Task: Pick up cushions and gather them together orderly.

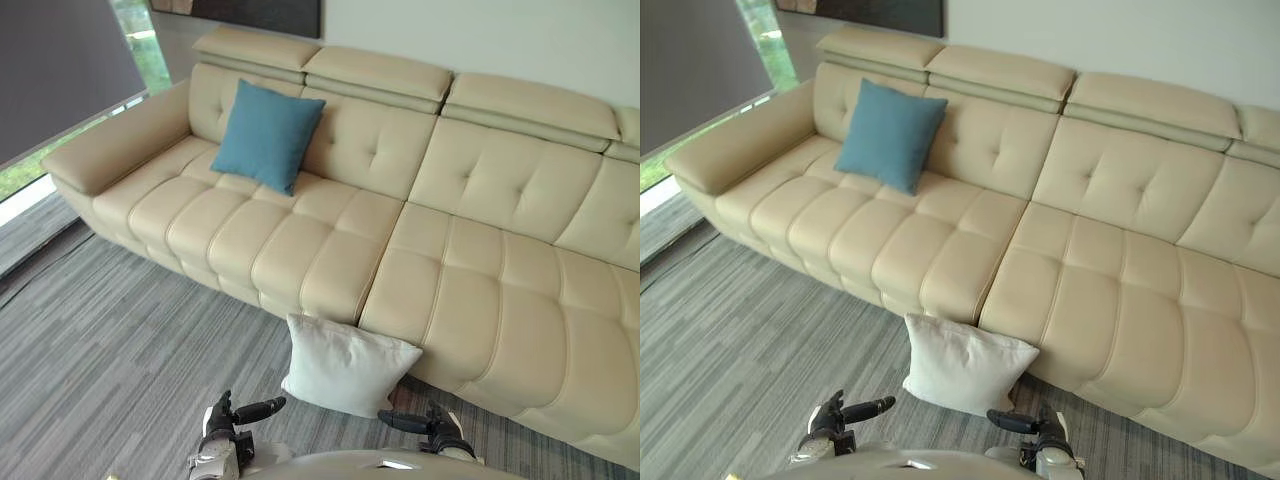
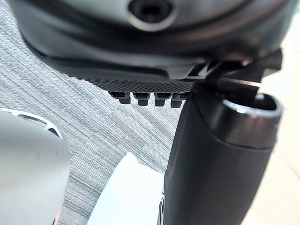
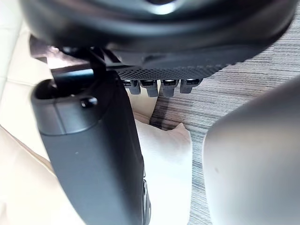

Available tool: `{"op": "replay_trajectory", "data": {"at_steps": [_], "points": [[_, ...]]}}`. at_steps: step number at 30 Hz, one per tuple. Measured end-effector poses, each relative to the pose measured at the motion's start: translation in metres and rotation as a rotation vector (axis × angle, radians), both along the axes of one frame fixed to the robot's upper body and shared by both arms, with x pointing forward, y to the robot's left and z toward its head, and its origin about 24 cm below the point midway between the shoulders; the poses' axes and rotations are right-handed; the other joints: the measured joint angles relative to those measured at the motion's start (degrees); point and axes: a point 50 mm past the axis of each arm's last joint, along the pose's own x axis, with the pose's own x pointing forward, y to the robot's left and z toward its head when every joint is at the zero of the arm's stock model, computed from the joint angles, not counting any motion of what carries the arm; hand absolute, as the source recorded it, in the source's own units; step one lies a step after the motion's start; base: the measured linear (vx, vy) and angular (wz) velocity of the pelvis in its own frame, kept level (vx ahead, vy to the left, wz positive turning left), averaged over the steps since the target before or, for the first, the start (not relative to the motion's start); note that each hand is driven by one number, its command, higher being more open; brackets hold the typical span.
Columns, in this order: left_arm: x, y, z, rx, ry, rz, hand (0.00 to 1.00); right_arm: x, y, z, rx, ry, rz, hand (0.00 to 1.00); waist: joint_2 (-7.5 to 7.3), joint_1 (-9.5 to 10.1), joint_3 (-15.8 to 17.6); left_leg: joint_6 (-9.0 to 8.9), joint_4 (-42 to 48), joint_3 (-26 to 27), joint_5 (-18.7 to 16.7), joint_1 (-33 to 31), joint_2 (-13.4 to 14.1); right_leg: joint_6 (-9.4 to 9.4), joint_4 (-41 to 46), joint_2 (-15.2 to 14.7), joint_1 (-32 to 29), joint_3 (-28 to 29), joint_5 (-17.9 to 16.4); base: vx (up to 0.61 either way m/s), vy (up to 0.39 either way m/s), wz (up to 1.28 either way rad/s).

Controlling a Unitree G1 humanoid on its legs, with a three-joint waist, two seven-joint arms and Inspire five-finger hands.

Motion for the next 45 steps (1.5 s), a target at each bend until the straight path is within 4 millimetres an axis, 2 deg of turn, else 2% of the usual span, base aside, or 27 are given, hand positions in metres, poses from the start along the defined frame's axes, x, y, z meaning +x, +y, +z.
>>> {"op": "replay_trajectory", "data": {"at_steps": [1,2,3,4,5,6,8,10,11,12,14,17,18,19,20,22,23,27,29,31,35,36,38,39,42,44,45], "points": [[0.0,0.0,0.0,0.0,0.0,0.0,1.0,0.0,0.0,0.0,0.0,0.0,0.0,1.0,0.0,0.0,0.0,0.0,-0.02,0.01,0.0,0.02,0.02,-0.03,-0.02,0.0,-0.02,-0.07,-0.01,0.21,-0.122,-0.24],[-0.001,0.0,0.0,0.004,0.005,-0.023,1.0,0.001,-0.001,0.0,-0.006,-0.005,-0.003,1.0,-0.02,-0.06,0.04,-0.17,-0.51,0.3,0.1,0.86,0.49,-0.42,-4.03,0.37,-1.05,-3.45,0.24,0.19,-0.141,-0.12],[0.0,0.002,0.0,0.005,0.003,-0.031,1.0,-0.001,0.0,0.0,-0.004,-0.004,-0.008,1.0,-0.61,-0.08,0.07,-0.23,-0.43,0.13,0.07,1.06,-0.34,-1.71,-9.22,0.07,-0.92,-4.27,2.41,0.26,-0.182,-0.13],[0.0,-0.001,0.0,-0.003,0.005,-0.033,1.0,0.0,-0.001,0.0,-0.005,-0.004,-0.011,1.0,-0.48,-0.16,-0.03,-0.36,-0.48,0.04,-0.01,1.29,-0.3,-1.93,-9.57,0.16,-0.43,-4.4,2.12,0.26,-0.186,-0.09],[-0.001,-0.011,-0.002,-0.032,0.011,-0.033,1.0,0.001,-0.011,0.002,-0.025,-0.015,-0.029,1.0,1.68,-0.44,0.06,-1.46,-0.41,0.0,0.64,1.45,0.9,-2.44,-11.1,1.54,0.49,-4.81,2.46,0.3,-0.209,-0.07],[-0.002,-0.019,-0.003,-0.053,0.014,-0.032,1.0,0.0,-0.017,0.003,-0.038,-0.014,-0.044,1.0,3.16,-0.53,0.03,-1.94,-0.48,0.0,0.91,1.86,1.66,-2.69,-12.69,2.71,1.65,-4.99,2.58,0.21,-0.158,-0.06],[-0.003,-0.022,-0.004,-0.064,0.014,-0.034,1.0,-0.001,-0.02,0.003,-0.043,-0.012,-0.052,1.0,3.9,-0.52,0.05,-3.09,0.04,-0.18,1.67,2.38,2.57,-3.07,-14.38,3.64,3.34,-5.39,2.41,0.18,-0.155,0.03],[-0.001,-0.021,-0.003,-0.059,0.007,-0.044,1.0,-0.003,-0.019,0.002,-0.039,-0.007,-0.064,1.0,3.66,-0.54,0.25,-3.44,5.63,-1.18,1.96,0.54,4.09,-3.45,-16.63,4.53,5.6,-6.06,2.55,0.15,-0.155,0.11],[0.002,-0.017,-0.001,-0.047,-0.009,-0.045,1.0,-0.003,-0.017,0.002,-0.035,-0.007,-0.063,1.0,3.19,-0.52,0.87,-4.43,13.28,-2.19,2.58,-2.46,5.36,-3.76,-18.09,4.86,7.26,-6.24,2.7,0.1,-0.123,0.03],[0.004,-0.015,0.0,-0.038,-0.02,-0.044,1.0,-0.001,-0.016,0.002,-0.032,-0.01,-0.063,1.0,2.74,-0.16,1.45,-4.81,20.29,-3.41,1.79,-6.18,6.3,-4.18,-19.32,4.94,8.71,-6.01,2.74,0.11,-0.106,-0.05],[0.007,-0.014,0.002,-0.031,-0.035,-0.041,1.0,-0.002,-0.015,0.001,-0.03,-0.006,-0.064,1.0,2.57,-0.03,1.73,-5.28,23.45,-4.38,-1.38,-8.64,6.32,-4.24,-19.94,4.92,9.5,-5.5,2.73,0.06,-0.019,-0.17],[0.01,-0.012,0.004,-0.025,-0.053,-0.041,1.0,0.0,-0.014,0.002,-0.027,-0.008,-0.063,1.0,2.32,0.12,2.05,-4.3,20.83,-5.67,-3.94,-12.25,5.41,-4.23,-19.8,4.85,9.77,-3.53,2.73,0.07,0.102,-0.38],[0.012,-0.011,0.004,-0.022,-0.058,-0.044,1.0,0.001,-0.013,0.002,-0.028,-0.01,-0.065,1.0,2.2,0.07,2.46,-3.78,17.51,-6.97,-3.26,-13.15,4.98,-4.06,-19.52,4.85,10.15,-3.09,2.7,0.09,0.148,-0.38],[0.012,-0.013,0.004,-0.025,-0.058,-0.049,1.0,0.001,-0.015,0.002,-0.032,-0.013,-0.069,1.0,2.86,-0.05,2.44,-2.95,12.11,-8.44,2.64,-13.42,4.88,-2.94,-18.98,5.65,10.18,-2.86,2.34,0.08,0.202,-0.31],[0.013,-0.012,0.004,-0.023,-0.057,-0.047,1.0,0.0,-0.015,0.002,-0.031,-0.01,-0.071,1.0,2.72,0.04,2.56,-3.48,12.41,-8.79,1.78,-13.22,4.82,-2.13,-18.89,5.51,10.18,-2.51,1.78,0.07,0.189,-0.11],[0.015,0.001,0.007,0.013,-0.062,-0.056,1.0,-0.002,-0.005,0.0,0.002,-0.007,-0.085,1.0,-0.02,-0.12,2.54,-2.92,11.31,-8.2,1.78,-13.07,2.59,-1.04,-18.57,3.14,9.44,-1.83,1.05,0.07,0.162,0.0],[0.016,0.002,0.007,0.016,-0.063,-0.056,1.0,-0.002,-0.003,0.0,0.007,-0.006,-0.085,1.0,-0.39,-0.02,2.48,-2.74,11.26,-8.08,1.83,-13.21,2.22,-0.86,-18.44,2.76,9.23,-1.76,1.01,0.03,0.08,0.0],[0.016,0.0,0.007,0.014,-0.059,-0.063,1.0,-0.002,-0.005,0.0,0.008,-0.009,-0.101,1.0,-0.28,0.0,2.52,-1.79,10.7,-7.36,1.76,-12.34,0.66,0.28,-17.67,1.12,9.24,-1.19,0.65,0.01,0.03,0.0],[0.017,-0.001,0.006,0.009,-0.06,-0.058,1.0,0.0,-0.008,0.001,-0.002,-0.019,-0.104,1.0,0.39,0.03,2.94,-1.78,11.13,-7.45,1.75,-12.44,0.71,0.52,-16.36,1.02,8.75,-1.18,0.41,-0.03,-0.022,0.02],[0.02,-0.003,0.007,0.009,-0.067,-0.047,1.0,0.003,-0.011,0.003,-0.014,-0.033,-0.116,1.0,0.98,0.05,3.72,-1.76,12.81,-7.75,1.72,-14.29,1.06,0.5,-13.52,1.06,6.45,-1.19,-0.19,-0.08,-0.063,0.07],[0.04,0.0,0.014,0.027,-0.116,-0.019,1.0,0.017,-0.02,0.008,-0.025,-0.077,-0.181,1.0,1.39,0.05,6.8,-1.74,19.69,-9.73,0.57,-22.35,1.97,-0.16,-5.59,1.2,-0.87,-1.95,-2.78,-0.17,-0.104,0.2],[0.056,0.003,0.021,0.039,-0.162,-0.006,1.0,0.028,-0.022,0.011,-0.016,-0.108,-0.219,1.0,1.11,0.07,8.7,-1.82,23.8,-10.87,-0.21,-27.63,2.49,-0.63,-0.58,1.19,-5.98,-2.24,-4.31,-0.3,-0.128,0.24],[0.074,0.005,0.03,0.047,-0.211,0.012,1.0,0.042,-0.023,0.017,-0.009,-0.151,-0.249,1.0,0.81,0.08,11.26,-2.09,27.5,-11.44,-1.16,-32.31,2.81,-1.11,3.78,1.23,-10.58,-2.47,-5.69,-0.28,-0.082,0.15],[0.089,0.009,0.039,0.061,-0.261,0.022,1.0,0.056,-0.024,0.023,-0.008,-0.194,-0.271,1.0,0.27,0.03,12.72,-1.97,30.48,-11.8,-1.41,-37.11,3.37,-1.47,7.38,1.13,-15.52,-2.22,-6.86,-0.26,-0.052,0.01],[0.109,0.011,0.053,0.071,-0.339,0.044,1.0,0.074,-0.027,0.033,0.003,-0.258,-0.323,1.0,-0.01,-0.03,15.11,-1.87,33.68,-12.3,-1.35,-42.36,3.65,-1.84,10.89,1.21,-20.81,-2.04,-7.58,-0.25,0.004,-0.02],[0.129,0.015,0.069,0.078,-0.419,0.075,1.0,0.094,-0.027,0.043,-0.003,-0.313,-0.329,1.0,-0.58,0.01,16.4,-1.16,36.01,-12.54,-0.72,-48.61,3.86,-2.04,14.55,1.04,-27.57,-1.46,-7.66,-0.21,0.027,0.04],[0.133,0.016,0.072,0.076,-0.432,0.088,1.0,0.098,-0.026,0.045,0.0,-0.323,-0.331,1.0,-0.68,-0.01,16.66,-1.03,36.35,-12.52,-0.48,-49.69,3.85,-2.06,15.1,0.98,-28.79,-1.33,-7.65,-0.18,0.035,-0.01]]}}
